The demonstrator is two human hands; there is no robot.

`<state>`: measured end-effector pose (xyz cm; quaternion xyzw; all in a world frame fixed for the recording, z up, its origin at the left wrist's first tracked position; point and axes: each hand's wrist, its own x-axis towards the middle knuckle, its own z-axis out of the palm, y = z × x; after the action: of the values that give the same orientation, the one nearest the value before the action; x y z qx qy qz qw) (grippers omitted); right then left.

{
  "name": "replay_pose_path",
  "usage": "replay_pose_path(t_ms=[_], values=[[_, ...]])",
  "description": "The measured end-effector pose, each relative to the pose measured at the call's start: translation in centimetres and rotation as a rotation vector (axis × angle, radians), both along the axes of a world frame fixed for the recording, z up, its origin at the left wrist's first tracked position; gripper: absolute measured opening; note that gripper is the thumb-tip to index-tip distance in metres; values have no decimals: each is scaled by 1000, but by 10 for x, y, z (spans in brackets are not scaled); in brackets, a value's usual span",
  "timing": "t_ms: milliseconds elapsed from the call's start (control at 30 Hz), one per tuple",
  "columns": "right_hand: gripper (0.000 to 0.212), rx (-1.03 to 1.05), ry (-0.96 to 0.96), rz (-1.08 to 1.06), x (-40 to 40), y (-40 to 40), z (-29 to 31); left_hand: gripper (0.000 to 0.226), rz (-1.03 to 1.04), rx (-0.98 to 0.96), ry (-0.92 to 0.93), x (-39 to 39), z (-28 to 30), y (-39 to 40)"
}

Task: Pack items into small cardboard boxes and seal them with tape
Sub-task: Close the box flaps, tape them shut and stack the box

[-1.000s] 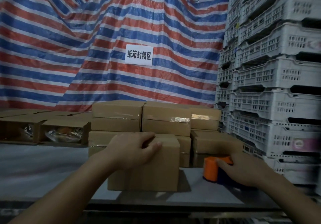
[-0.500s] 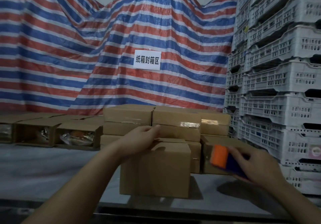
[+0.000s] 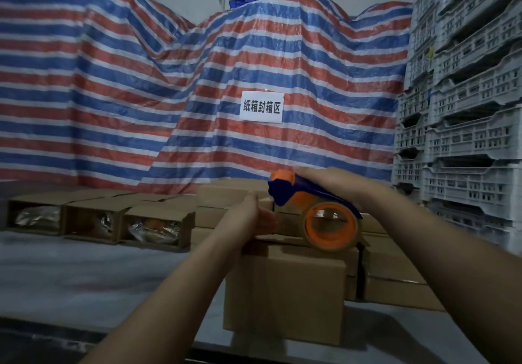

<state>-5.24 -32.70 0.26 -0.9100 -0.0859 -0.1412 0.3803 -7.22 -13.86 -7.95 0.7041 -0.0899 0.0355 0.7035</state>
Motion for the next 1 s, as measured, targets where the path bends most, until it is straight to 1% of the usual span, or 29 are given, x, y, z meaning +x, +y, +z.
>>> replay_pose_path(t_ms=[67, 167, 367, 500, 600, 733, 800, 867, 933, 1000], values=[[48, -55, 12, 8, 5, 4, -2, 63, -14, -49, 59, 1, 5, 0], [52, -85, 36, 13, 6, 8, -1, 53, -34, -78, 121, 2, 10, 2], [62, -157, 52, 3, 5, 11, 0, 28, -2, -85, 85, 9, 7, 3], [59, -143, 47, 22, 7, 9, 0, 12, 38, -41, 88, 11, 5, 3], [58, -151, 112, 48, 10, 6, 7, 15, 64, -34, 76, 13, 4, 2], [55, -216, 246, 59, 15, 5, 17, 23, 130, 40, 15, 20, -3, 0], [55, -218, 265, 52, 18, 3, 17, 21, 165, -7, 51, 25, -6, 4], [58, -226, 277, 39, 18, -3, 19, 13, 164, -136, 119, 27, -7, 9], [59, -220, 297, 16, 17, -9, 24, 26, 135, -253, 154, 28, -7, 12], [60, -209, 296, 2, 17, -10, 24, 27, 134, -345, 163, 27, -6, 11]])
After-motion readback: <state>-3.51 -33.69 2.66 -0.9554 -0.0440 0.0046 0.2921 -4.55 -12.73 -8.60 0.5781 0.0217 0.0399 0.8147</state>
